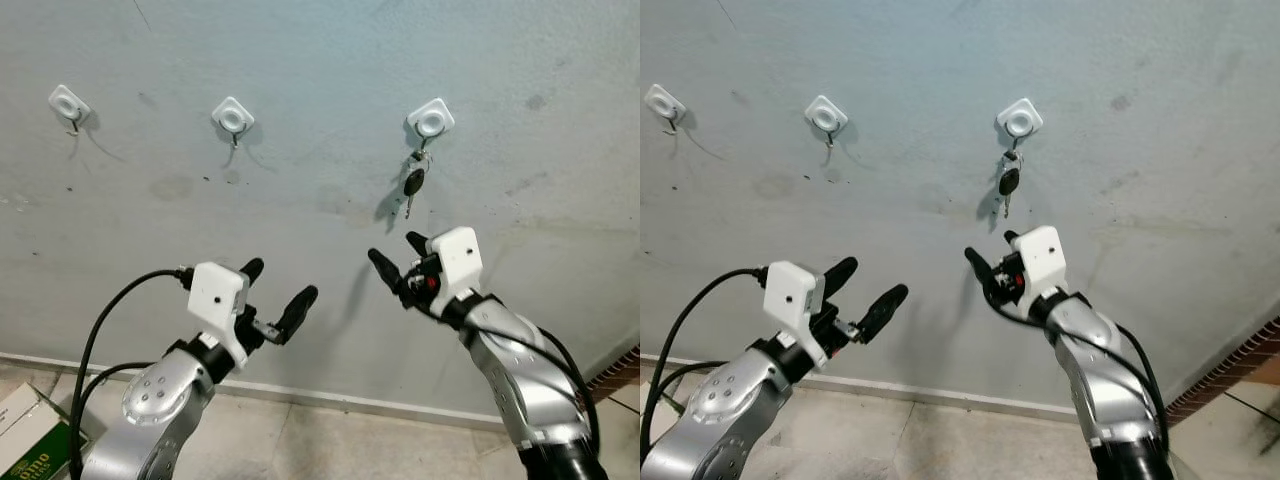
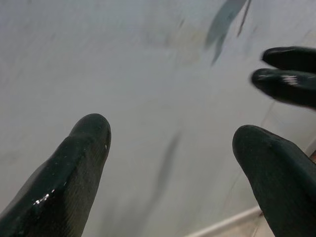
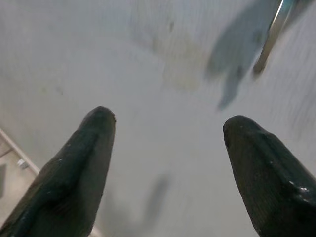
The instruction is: Hang keys on a hook
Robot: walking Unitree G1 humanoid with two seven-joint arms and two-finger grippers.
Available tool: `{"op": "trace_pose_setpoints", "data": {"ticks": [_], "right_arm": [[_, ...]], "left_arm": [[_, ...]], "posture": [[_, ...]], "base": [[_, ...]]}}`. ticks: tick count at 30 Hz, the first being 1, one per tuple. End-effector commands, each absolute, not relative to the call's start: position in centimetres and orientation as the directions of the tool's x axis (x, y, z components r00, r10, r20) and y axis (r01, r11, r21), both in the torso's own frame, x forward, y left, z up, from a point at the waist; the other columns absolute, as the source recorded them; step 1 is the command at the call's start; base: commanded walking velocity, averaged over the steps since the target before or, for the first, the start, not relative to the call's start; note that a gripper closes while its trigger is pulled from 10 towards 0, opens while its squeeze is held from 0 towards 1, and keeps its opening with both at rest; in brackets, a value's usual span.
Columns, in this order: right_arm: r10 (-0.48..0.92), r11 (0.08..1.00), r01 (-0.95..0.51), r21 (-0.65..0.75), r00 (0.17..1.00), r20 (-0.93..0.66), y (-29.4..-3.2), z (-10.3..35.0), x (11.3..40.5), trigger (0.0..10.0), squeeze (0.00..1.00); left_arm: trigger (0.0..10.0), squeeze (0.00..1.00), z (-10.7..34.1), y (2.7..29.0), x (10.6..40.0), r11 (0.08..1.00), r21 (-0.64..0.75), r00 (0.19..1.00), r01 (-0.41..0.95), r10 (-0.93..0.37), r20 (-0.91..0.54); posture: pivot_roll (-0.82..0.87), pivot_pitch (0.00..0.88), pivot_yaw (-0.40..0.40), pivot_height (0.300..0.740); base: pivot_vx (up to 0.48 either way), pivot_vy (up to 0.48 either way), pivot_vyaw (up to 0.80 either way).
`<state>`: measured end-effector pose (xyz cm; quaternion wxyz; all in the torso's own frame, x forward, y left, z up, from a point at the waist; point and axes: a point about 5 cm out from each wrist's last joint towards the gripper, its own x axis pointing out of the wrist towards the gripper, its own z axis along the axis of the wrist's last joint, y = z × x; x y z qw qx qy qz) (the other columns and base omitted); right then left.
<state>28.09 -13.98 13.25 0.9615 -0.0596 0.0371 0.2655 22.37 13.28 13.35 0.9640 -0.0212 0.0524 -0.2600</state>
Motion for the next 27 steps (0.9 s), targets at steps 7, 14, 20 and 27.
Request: {"op": "trace_pose_setpoints", "data": {"ticks": [7, 14, 20, 27], "right_arm": [[0.449, 0.884, -0.463, -0.072, 0.881, -0.151, -14.8, 12.5, 25.8, 10.0, 0.43], [0.326, 0.936, -0.337, -0.096, 0.938, -0.118, -16.2, 13.4, 24.9, 10.0, 0.00], [0.325, 0.937, -0.337, -0.096, 0.938, -0.122, -15.9, 13.7, 25.2, 10.0, 0.00], [0.338, 0.935, -0.348, -0.073, 0.934, -0.115, -15.0, 13.8, 25.4, 10.0, 0.00]], "left_arm": [[10.0, 0.00, 11.8, 15.8, 21.9, 0.935, -0.006, 0.923, 0.355, -0.352, -0.158], [10.0, 0.00, 11.3, 17.3, 22.2, 0.974, -0.019, 0.960, 0.224, -0.224, -0.168], [10.0, 0.00, 11.3, 17.3, 22.5, 0.975, -0.008, 0.961, 0.221, -0.219, -0.169], [10.0, 0.00, 11.5, 17.0, 22.8, 0.974, -0.037, 0.960, 0.222, -0.225, -0.168]], "posture": [[0.04, 0.000, 0.021, 0.740], [0.02, 0.000, 0.028, 0.740], [0.02, 0.000, 0.035, 0.740], [0.02, 0.000, 0.032, 0.740]], "base": [[0.000, 0.000, 0.00], [0.000, 0.000, 0.00], [0.000, 0.000, 0.00], [0.000, 0.000, -0.51]]}}
